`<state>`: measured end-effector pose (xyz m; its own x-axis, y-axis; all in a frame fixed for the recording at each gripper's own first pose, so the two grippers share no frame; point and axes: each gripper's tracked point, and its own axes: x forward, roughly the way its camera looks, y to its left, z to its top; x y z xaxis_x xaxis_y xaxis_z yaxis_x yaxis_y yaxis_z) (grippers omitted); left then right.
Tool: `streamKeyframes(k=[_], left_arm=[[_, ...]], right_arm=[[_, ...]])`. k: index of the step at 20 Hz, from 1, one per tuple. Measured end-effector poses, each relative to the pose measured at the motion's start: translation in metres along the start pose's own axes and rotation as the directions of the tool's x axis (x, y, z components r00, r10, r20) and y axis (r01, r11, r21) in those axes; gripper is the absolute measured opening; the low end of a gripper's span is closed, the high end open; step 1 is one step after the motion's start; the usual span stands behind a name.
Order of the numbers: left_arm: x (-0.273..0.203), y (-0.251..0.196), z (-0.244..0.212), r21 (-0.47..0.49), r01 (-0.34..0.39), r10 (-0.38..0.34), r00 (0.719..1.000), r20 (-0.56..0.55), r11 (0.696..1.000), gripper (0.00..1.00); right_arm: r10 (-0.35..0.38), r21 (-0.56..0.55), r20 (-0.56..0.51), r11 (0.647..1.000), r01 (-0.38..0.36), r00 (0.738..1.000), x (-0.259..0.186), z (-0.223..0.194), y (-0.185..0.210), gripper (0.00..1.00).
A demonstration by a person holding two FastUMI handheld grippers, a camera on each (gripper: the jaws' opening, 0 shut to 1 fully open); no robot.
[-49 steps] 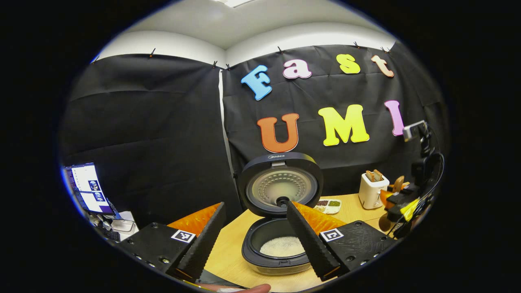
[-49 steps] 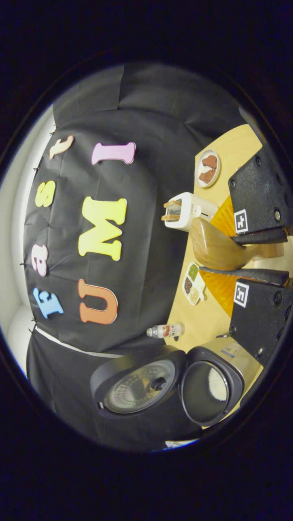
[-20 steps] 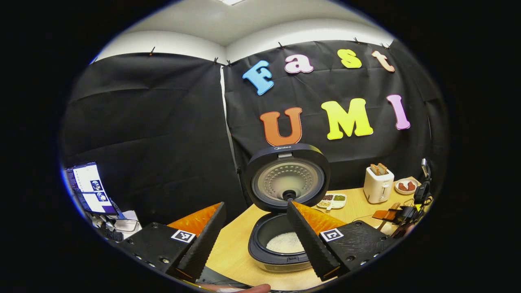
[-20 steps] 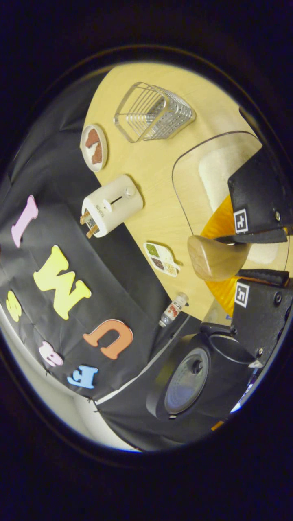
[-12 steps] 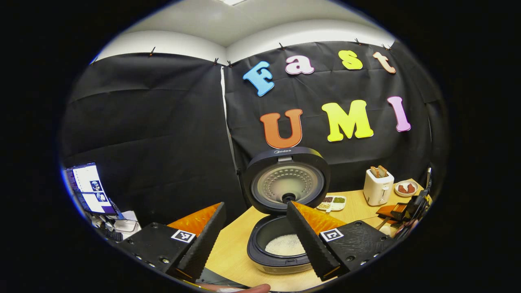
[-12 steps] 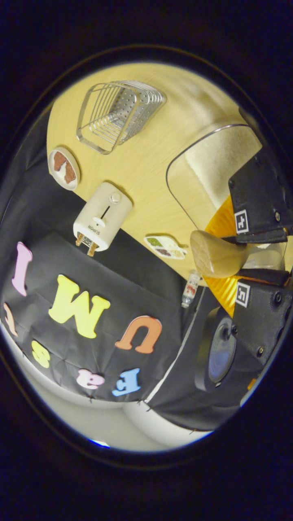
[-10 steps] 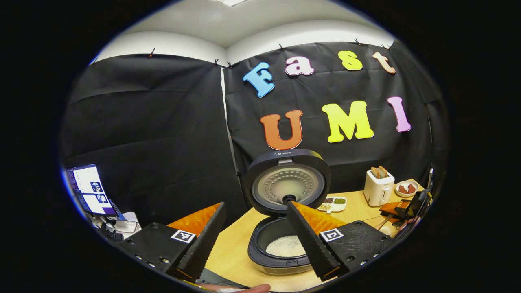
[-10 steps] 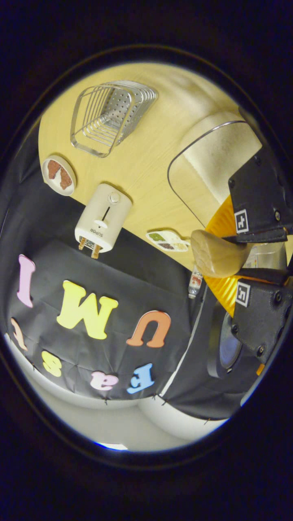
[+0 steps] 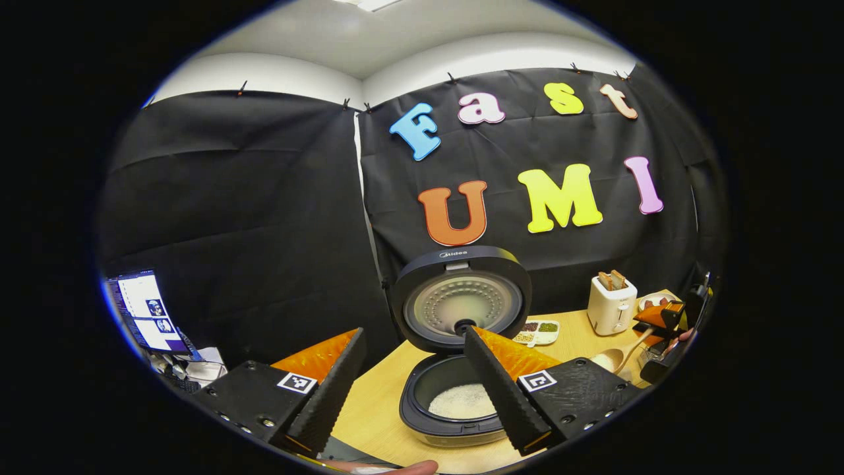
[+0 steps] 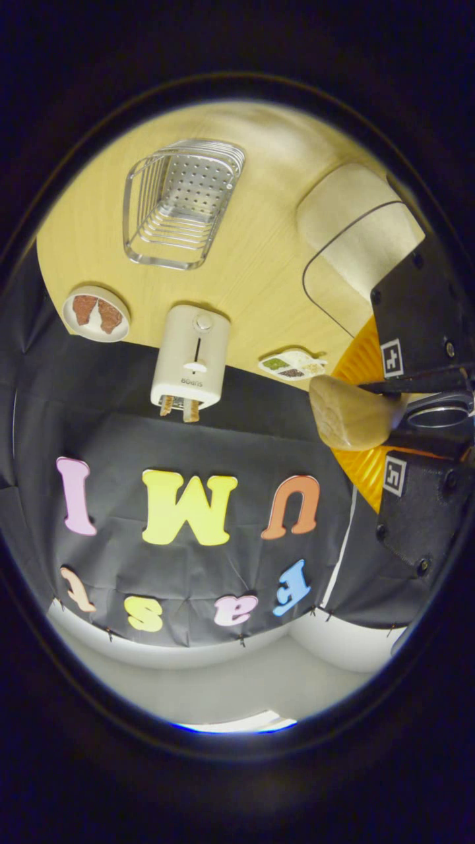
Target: Close the left gripper, press the button to open the rice cooker; take a wooden spoon from the chopstick holder with the right hand, scoop a spoonful of rice and pour it into the rice cooker, then put the wooden spoon back into the chopstick holder.
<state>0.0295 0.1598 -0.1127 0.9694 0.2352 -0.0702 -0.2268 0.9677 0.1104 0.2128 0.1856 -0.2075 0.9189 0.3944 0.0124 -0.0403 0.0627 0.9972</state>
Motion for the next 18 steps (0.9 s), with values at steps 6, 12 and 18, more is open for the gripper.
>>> streamKeyframes(k=[6,12,18], left_arm=[[0.001,0.0,0.0,0.001,0.004,-0.004,1.0,0.0,1.0,0.95],[0.002,0.003,0.0,-0.003,-0.004,0.004,1.0,-0.001,1.0,0.96],[0.001,0.017,0.0,-0.011,-0.029,0.029,1.0,0.0,1.0,0.95]], right_arm=[[0.004,0.093,0.033,0.996,-0.007,0.999,-0.006,0.015,-0.004,0.29],[0.036,0.089,0.013,0.995,-0.037,0.999,-0.01,0.009,0.03,0.29],[0.075,0.074,-0.034,0.995,-0.073,0.997,-0.003,-0.022,0.079,0.29]])
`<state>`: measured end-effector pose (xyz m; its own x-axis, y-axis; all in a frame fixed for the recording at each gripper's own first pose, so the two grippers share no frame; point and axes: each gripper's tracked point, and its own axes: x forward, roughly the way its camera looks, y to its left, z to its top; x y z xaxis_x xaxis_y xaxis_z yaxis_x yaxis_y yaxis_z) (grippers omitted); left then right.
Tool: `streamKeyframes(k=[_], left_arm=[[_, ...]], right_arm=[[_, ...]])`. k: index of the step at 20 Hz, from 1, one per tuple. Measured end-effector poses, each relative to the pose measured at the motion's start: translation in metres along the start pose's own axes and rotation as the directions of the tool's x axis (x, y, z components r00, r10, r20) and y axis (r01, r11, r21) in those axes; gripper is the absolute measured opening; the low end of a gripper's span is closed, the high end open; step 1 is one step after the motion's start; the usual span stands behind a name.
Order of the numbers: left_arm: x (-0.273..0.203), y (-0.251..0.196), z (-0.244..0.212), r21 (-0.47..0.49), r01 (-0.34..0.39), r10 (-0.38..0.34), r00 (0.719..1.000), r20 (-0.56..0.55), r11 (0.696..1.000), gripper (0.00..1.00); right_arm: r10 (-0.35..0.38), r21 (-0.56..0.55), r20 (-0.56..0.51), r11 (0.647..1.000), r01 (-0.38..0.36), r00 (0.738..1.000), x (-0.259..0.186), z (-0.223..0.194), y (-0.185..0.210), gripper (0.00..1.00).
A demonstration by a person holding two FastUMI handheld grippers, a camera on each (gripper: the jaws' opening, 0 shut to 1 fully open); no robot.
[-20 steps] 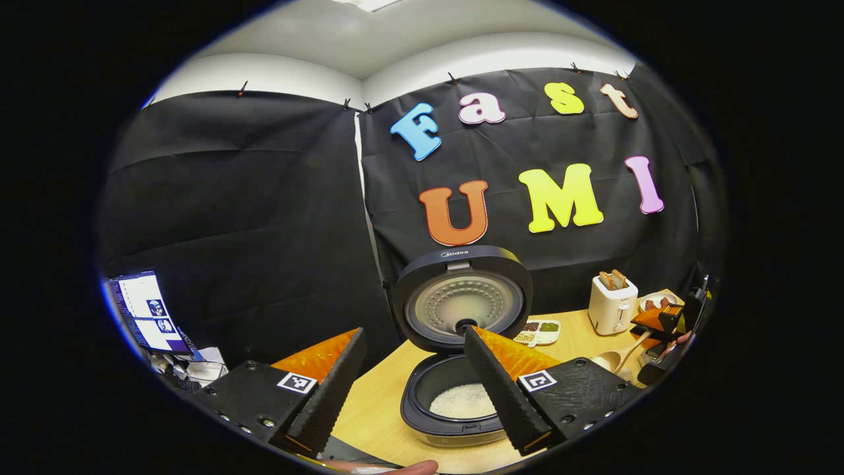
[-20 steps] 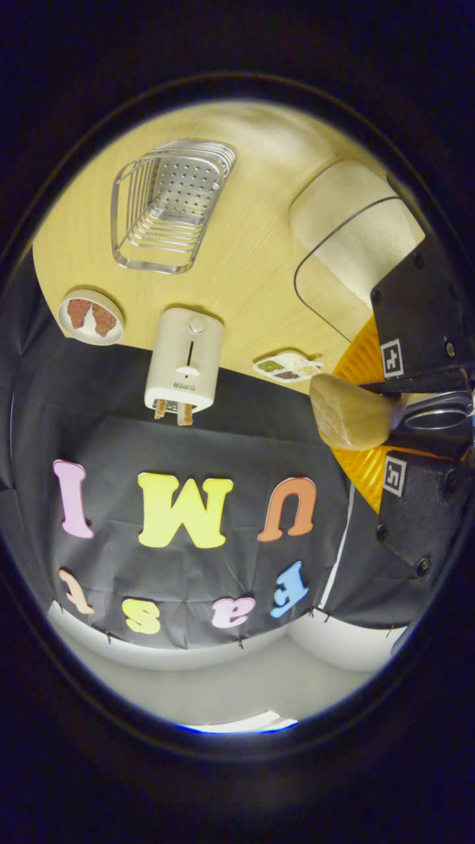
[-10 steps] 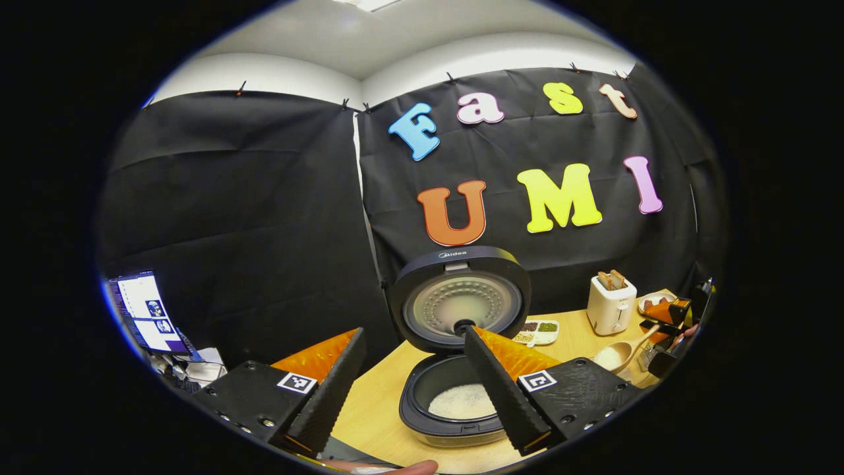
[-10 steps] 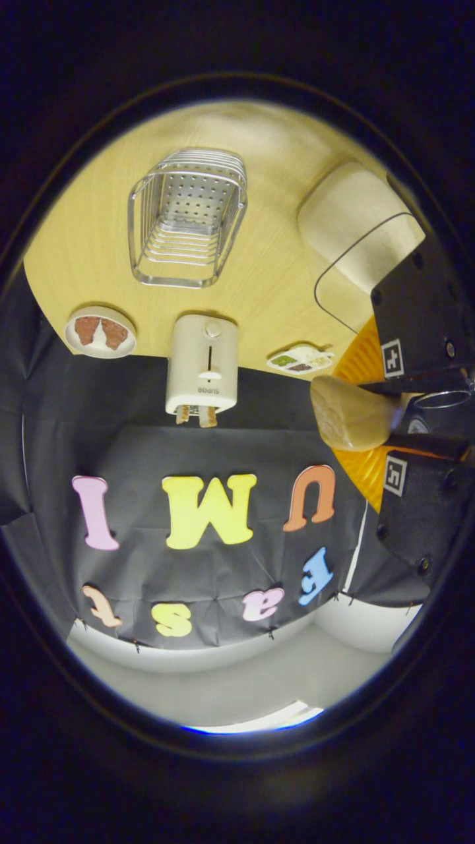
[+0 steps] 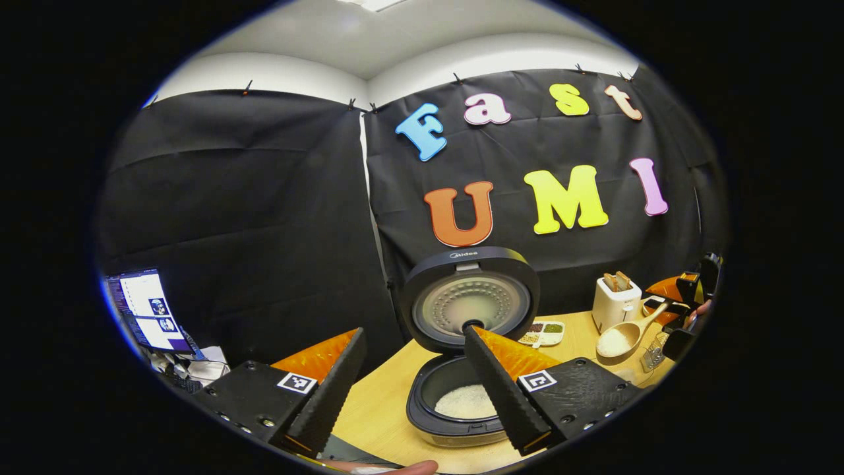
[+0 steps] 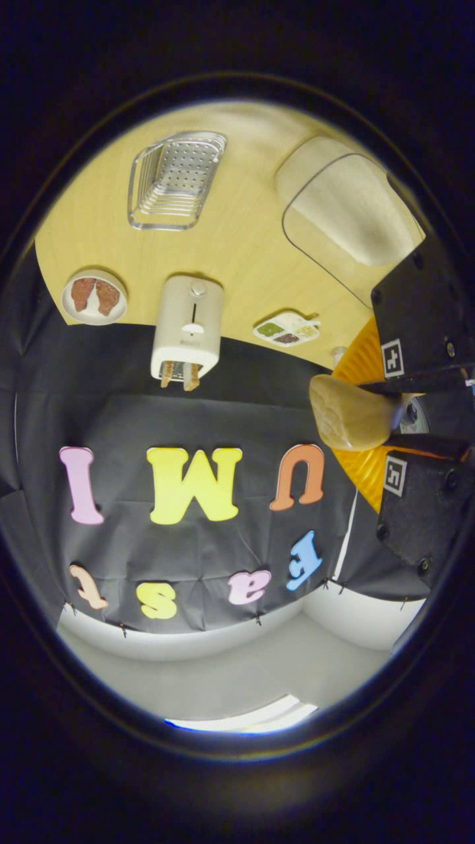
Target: Close the left gripper, press the button to open the rice cooker; take a wooden spoon from the chopstick holder with the right hand, scoop a spoonful of rice and pour it into the rice cooker, then put the wooden spoon back into the chopstick holder.
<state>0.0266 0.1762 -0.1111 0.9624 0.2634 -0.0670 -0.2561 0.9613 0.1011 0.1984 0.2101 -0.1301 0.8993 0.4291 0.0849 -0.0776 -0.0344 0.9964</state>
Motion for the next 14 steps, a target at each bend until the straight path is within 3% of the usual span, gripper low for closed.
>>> streamKeyframes(k=[6,11,14], left_arm=[[-0.005,0.021,-0.005,-0.021,-0.043,0.043,0.999,-0.004,0.999,0.96],[-0.009,0.038,-0.013,-0.028,-0.078,0.078,0.997,-0.023,0.997,0.96],[-0.009,0.046,-0.016,-0.033,-0.094,0.093,0.995,-0.027,0.995,0.95]], right_arm=[[0.011,-0.004,-0.113,1.0,-0.012,0.994,0.033,-0.077,0.024,0.29],[-0.007,0.013,-0.176,1.0,0.01,0.984,0.063,-0.137,0.018,0.3],[-0.035,-0.044,-0.198,0.999,0.027,0.98,0.076,-0.166,0.008,0.3]])
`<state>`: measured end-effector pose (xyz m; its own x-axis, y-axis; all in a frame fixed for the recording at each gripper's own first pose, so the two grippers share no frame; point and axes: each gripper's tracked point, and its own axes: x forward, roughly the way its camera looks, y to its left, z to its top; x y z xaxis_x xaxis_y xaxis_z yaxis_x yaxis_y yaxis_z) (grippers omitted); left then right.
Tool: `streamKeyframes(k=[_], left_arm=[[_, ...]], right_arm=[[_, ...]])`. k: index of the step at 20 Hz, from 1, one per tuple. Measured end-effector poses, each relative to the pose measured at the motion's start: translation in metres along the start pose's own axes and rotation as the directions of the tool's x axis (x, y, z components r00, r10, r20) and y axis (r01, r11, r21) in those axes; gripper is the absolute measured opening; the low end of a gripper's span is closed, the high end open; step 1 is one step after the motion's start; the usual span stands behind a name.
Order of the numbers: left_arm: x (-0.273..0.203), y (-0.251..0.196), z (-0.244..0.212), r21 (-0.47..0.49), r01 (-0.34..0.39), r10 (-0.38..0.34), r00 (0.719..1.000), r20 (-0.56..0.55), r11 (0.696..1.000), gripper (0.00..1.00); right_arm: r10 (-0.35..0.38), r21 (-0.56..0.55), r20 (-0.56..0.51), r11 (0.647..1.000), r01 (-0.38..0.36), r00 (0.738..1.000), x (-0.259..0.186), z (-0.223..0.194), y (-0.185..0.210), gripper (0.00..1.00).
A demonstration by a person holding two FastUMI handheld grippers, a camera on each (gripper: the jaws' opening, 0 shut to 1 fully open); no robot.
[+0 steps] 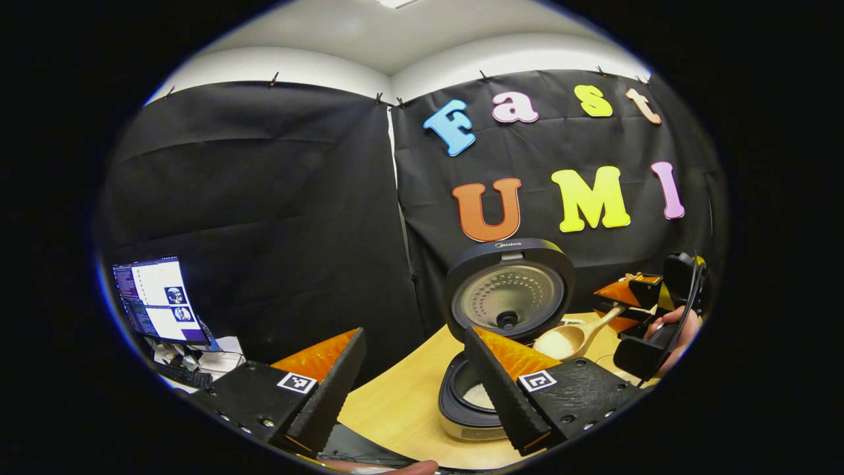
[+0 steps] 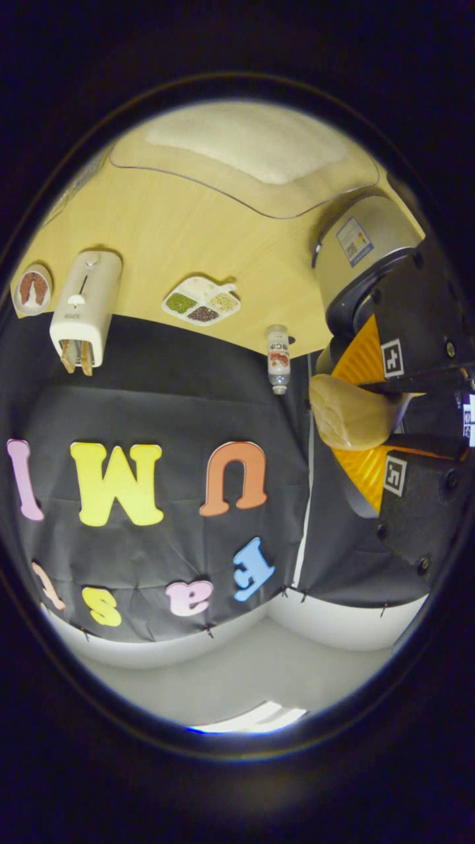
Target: Close the left gripper, press the button to open the rice cooker; take a wooden spoon from the chopstick holder with the right hand, scoop a spoonful of rice and pour it into the rice cooker, then put the wooden spoon back into the chopstick holder.
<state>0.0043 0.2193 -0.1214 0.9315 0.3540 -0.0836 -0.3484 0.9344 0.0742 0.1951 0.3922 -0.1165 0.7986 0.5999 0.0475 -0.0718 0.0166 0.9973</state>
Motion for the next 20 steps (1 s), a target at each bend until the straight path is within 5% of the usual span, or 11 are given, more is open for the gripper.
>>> streamKeyframes(k=[3,6,13,15,20], left_arm=[[0.0,0.006,-0.005,-0.014,-0.013,0.012,1.0,-0.016,1.0,0.95],[0.001,0.012,-0.009,-0.011,-0.021,0.021,0.999,-0.024,1.0,0.96],[0.0,0.023,-0.016,-0.02,-0.045,0.044,0.998,-0.04,0.999,0.95],[0.0,0.025,-0.016,-0.023,-0.053,0.052,0.998,-0.038,0.998,0.95],[-0.004,0.026,-0.015,-0.028,-0.061,0.059,0.998,-0.037,0.998,0.95]], right_arm=[[-0.071,-0.121,-0.002,0.99,0.07,0.997,0.011,-0.02,-0.015,0.29],[-0.139,-0.316,0.019,0.939,0.138,0.99,0.02,-0.038,-0.028,0.29],[-0.195,-0.675,0.021,0.721,0.157,0.981,0.029,-0.082,-0.031,0.3],[-0.203,-0.769,0.033,0.62,0.155,0.979,0.03,-0.089,-0.029,0.29],[-0.179,-0.957,0.054,0.271,0.102,0.982,0.032,-0.113,-0.013,0.3]])
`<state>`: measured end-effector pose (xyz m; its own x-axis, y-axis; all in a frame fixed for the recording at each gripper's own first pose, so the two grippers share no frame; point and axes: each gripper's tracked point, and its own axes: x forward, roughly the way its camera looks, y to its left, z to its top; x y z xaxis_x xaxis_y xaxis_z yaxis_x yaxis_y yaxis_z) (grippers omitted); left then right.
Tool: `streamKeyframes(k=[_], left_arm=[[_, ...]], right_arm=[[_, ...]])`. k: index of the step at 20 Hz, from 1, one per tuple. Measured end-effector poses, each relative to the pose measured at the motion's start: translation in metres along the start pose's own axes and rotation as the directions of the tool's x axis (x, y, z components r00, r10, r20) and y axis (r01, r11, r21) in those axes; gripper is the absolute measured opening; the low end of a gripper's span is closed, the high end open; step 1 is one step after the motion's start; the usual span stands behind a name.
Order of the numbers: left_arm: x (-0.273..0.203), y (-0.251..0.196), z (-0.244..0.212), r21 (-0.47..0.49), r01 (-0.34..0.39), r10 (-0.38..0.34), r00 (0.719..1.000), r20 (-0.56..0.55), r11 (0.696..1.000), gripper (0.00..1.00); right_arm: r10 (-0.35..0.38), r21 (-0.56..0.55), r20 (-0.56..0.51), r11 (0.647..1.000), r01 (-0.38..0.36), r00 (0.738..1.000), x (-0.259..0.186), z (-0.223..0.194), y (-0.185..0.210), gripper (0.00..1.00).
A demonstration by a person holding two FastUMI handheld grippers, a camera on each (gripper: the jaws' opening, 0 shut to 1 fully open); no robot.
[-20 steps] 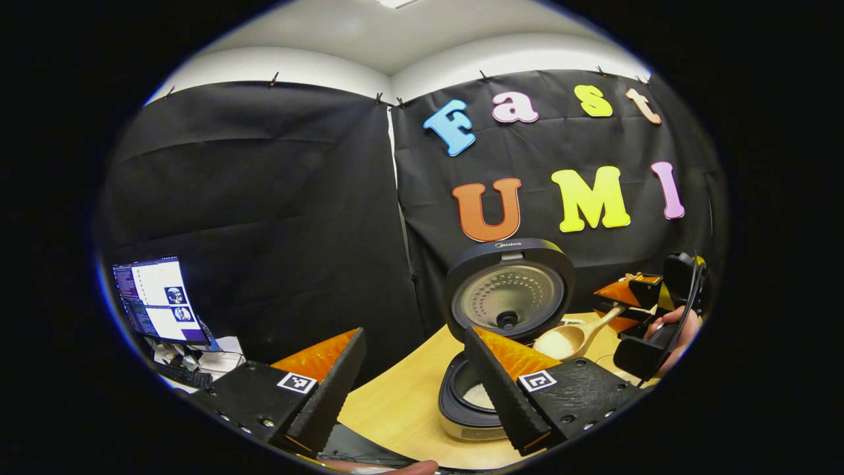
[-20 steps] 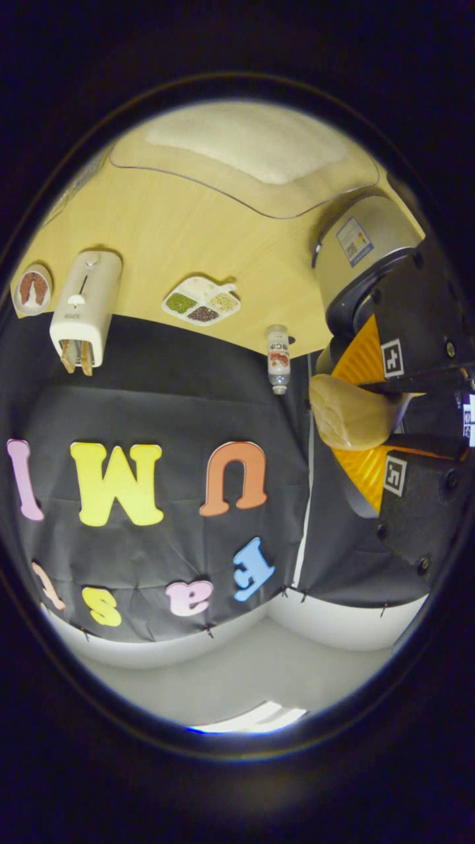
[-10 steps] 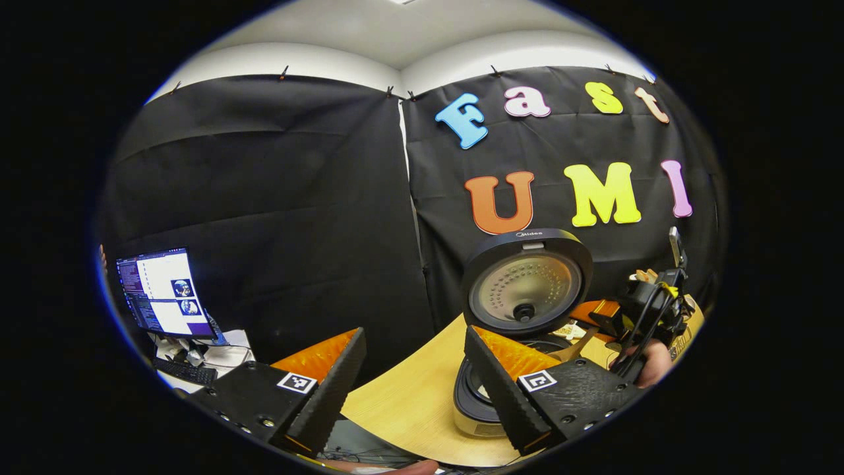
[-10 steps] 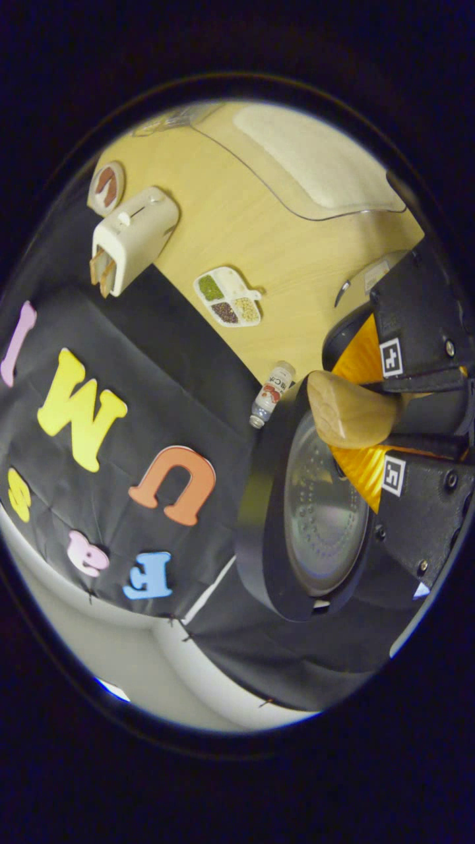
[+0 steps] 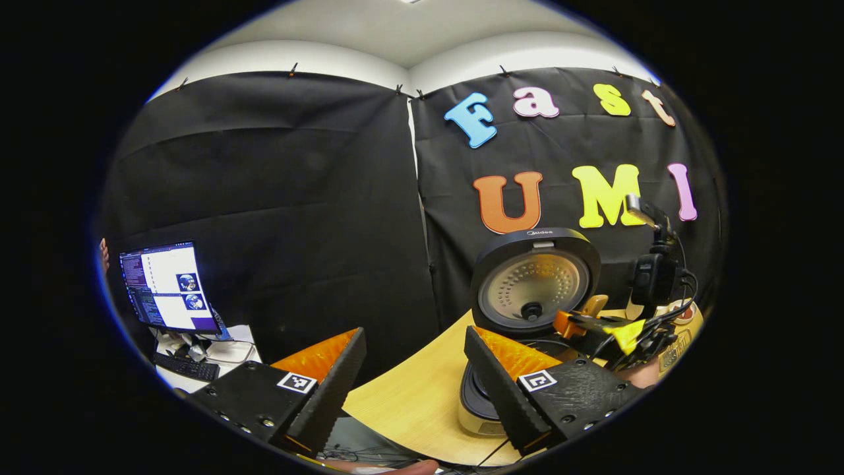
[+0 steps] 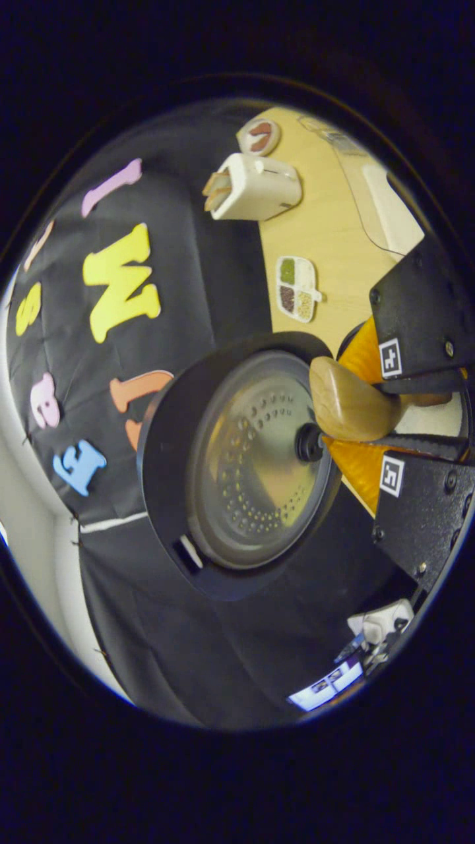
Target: Close the left gripper, press the button to open the rice cooker; take a wooden spoon from the chopstick holder with the right hand, scoop a spoonful of rice and pour it into the rice cooker, then put the wooden spoon back into the chopstick holder.
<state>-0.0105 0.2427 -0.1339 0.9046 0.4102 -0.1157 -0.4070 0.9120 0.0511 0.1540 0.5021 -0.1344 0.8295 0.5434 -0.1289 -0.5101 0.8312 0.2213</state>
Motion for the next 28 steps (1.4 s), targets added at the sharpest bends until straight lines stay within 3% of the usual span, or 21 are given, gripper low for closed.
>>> streamKeyframes(k=[2,5,7,12,15,17,20,23,24,25,27,28], left_arm=[[0.0,0.002,0.001,0.0,-0.001,0.001,1.0,0.003,1.0,0.95],[-0.002,0.003,0.001,0.001,-0.006,0.006,1.0,0.006,1.0,0.96],[-0.001,0.006,0.0,-0.002,-0.009,0.009,1.0,0.006,1.0,0.96],[-0.001,0.006,0.002,-0.001,-0.01,0.01,1.0,0.007,1.0,0.96],[-0.001,0.009,0.001,0.003,-0.012,0.012,1.0,0.006,1.0,0.96],[-0.001,0.01,0.002,0.006,-0.014,0.014,1.0,0.009,1.0,0.95],[-0.001,0.012,0.003,0.007,-0.016,0.016,1.0,0.011,1.0,0.96],[-0.001,0.012,0.005,0.014,-0.018,0.018,1.0,0.014,1.0,0.95],[-0.001,0.012,0.006,0.016,-0.018,0.018,1.0,0.016,1.0,0.96],[-0.002,0.013,0.006,0.017,-0.017,0.017,1.0,0.015,1.0,0.96],[-0.002,0.011,0.007,0.018,-0.012,0.012,1.0,0.014,1.0,0.96],[-0.002,0.009,0.008,0.021,-0.009,0.009,1.0,0.016,1.0,0.96]], right_arm=[[0.022,-0.116,0.004,0.993,-0.021,1.0,0.001,0.001,0.016,0.3],[0.042,-0.325,0.02,0.945,-0.033,0.999,-0.001,0.002,0.032,0.3],[0.052,-0.403,0.026,0.915,-0.038,0.998,-0.001,-0.002,0.042,0.3],[0.069,-0.49,0.018,0.87,-0.052,0.997,0.001,-0.011,0.044,0.3],[0.073,-0.438,0.01,0.897,-0.061,0.997,0.0,-0.014,0.04,0.3],[0.082,-0.366,0.011,0.928,-0.073,0.997,0.0,-0.01,0.035,0.3],[0.127,-0.129,-0.001,0.984,-0.126,0.992,-0.001,-0.005,0.035,0.3],[0.158,0.148,0.013,0.976,-0.158,0.987,-0.003,0.012,0.025,0.3],[0.165,0.261,0.022,0.951,-0.165,0.986,-0.004,0.017,0.02,0.3],[0.179,0.394,0.033,0.902,-0.178,0.983,-0.006,0.024,0.014,0.3],[0.185,0.63,0.072,0.754,-0.189,0.98,-0.01,0.038,-0.004,0.29],[0.164,0.688,0.084,0.704,-0.177,0.983,-0.014,0.044,-0.018,0.29]])
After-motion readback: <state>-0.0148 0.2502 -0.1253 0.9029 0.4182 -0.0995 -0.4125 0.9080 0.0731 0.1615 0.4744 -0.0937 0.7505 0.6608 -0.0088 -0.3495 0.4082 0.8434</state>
